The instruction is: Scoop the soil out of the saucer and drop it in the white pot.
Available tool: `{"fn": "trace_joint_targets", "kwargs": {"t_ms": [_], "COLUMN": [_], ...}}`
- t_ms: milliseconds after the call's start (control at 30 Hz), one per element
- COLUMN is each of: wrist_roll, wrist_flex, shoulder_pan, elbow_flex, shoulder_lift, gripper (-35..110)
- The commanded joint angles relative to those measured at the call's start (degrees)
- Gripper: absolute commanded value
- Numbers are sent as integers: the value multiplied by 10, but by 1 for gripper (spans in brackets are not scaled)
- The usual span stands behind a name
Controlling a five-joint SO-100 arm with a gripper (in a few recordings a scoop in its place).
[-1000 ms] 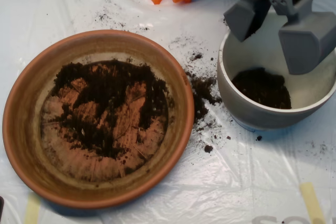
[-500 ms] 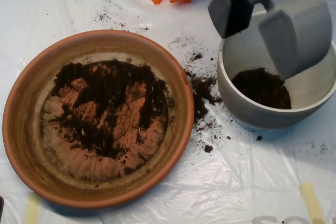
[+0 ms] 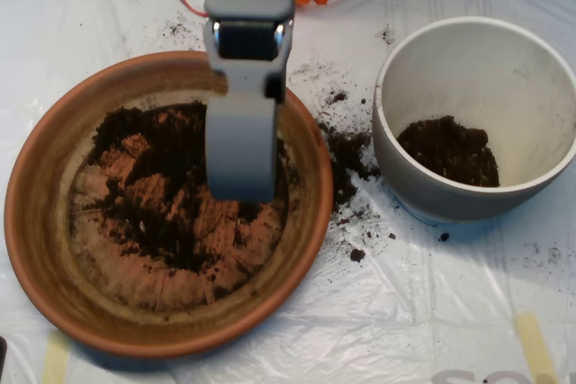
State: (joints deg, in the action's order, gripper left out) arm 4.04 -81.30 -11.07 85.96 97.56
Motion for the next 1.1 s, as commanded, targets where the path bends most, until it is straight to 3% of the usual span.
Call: {"fn": "trace_joint_targets", "kwargs": {"t_ms": [0, 167, 433, 1067], "wrist_roll": [2, 8, 40, 99], "wrist_flex": [80, 149, 173, 11], "shoulder_pan": [-38, -70, -126, -163], "elbow_flex": [101, 192, 185, -106], "shoulder_lift": [59, 23, -64, -334], "gripper": [45, 49, 52, 59]}}
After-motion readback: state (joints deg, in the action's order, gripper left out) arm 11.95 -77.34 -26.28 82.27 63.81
